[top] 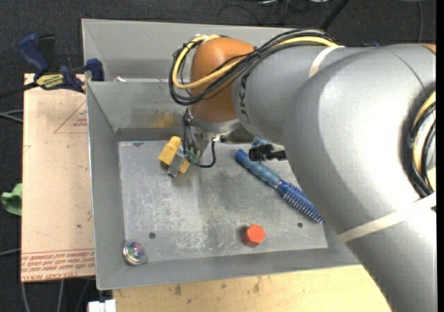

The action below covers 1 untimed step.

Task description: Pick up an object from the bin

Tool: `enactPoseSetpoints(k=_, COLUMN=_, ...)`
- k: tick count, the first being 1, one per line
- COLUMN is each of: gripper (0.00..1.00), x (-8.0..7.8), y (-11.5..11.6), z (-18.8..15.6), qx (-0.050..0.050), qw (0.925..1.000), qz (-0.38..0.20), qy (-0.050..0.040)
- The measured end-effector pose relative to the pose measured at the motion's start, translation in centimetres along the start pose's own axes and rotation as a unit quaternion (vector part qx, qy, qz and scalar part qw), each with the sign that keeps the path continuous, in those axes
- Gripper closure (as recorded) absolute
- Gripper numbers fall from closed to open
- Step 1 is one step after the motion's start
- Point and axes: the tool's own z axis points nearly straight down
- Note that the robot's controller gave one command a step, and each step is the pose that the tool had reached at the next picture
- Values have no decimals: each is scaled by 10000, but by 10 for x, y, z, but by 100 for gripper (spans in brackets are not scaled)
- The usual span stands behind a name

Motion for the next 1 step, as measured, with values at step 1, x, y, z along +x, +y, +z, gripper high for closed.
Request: enactPoseSetpoints(k=1, gripper=100, x=-1, y=2, z=-58, qx=-23, qw=10000, qz=-6, qy=-22)
